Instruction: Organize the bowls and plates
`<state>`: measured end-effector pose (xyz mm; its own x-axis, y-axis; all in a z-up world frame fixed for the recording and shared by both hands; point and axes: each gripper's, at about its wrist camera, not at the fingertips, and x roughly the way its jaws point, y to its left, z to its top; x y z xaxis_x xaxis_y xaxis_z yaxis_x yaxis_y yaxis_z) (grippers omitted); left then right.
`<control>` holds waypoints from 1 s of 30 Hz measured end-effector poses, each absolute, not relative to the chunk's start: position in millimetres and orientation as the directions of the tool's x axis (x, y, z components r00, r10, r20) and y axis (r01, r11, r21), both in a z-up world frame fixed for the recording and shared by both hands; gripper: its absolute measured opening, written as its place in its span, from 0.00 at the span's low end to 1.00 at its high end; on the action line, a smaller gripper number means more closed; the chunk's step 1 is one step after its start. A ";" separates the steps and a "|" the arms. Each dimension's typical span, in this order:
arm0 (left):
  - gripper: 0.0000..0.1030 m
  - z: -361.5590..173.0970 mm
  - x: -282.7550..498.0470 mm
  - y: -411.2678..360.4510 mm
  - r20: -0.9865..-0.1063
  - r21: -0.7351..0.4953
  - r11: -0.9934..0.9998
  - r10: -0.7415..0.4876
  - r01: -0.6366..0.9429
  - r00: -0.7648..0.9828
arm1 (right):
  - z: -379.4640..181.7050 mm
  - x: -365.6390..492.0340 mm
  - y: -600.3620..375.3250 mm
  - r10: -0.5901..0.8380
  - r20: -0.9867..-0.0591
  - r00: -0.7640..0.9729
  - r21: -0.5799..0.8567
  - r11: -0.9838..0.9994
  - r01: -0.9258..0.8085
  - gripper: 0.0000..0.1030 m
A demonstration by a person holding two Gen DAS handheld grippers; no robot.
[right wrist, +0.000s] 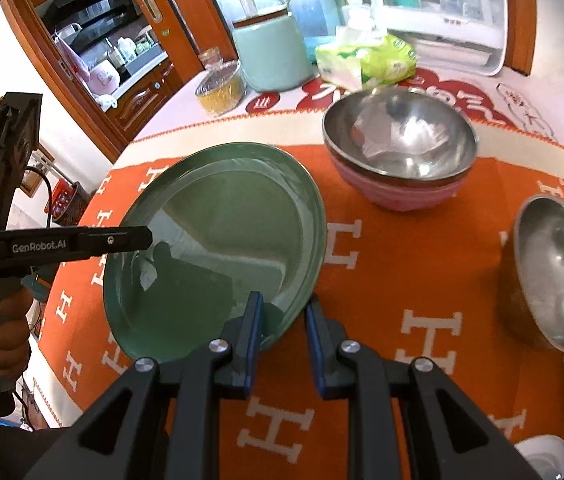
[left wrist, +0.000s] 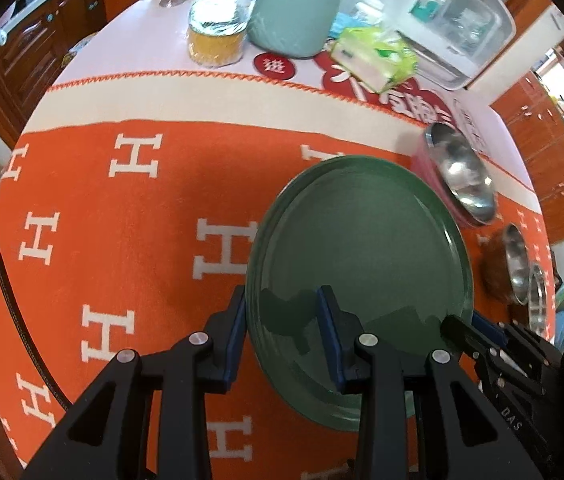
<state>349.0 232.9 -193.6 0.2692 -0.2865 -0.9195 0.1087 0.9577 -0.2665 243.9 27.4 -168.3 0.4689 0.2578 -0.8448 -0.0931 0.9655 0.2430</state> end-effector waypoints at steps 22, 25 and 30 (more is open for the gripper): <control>0.32 -120.9 240.7 223.6 -0.850 -0.292 0.918 -0.378 0.269 0.366 | -97.3 148.1 20.0 0.172 -0.732 0.659 0.197 0.980 -0.037 0.20; 0.32 -113.5 227.7 222.1 -0.840 -0.293 0.913 -0.388 0.284 0.379 | -89.3 130.8 20.5 0.157 -0.718 0.679 0.183 0.983 -0.033 0.20; 0.32 -104.5 207.3 214.0 -0.823 -0.297 0.901 -0.410 0.317 0.394 | -79.0 105.8 17.8 0.119 -0.703 0.701 0.148 0.989 -0.020 0.20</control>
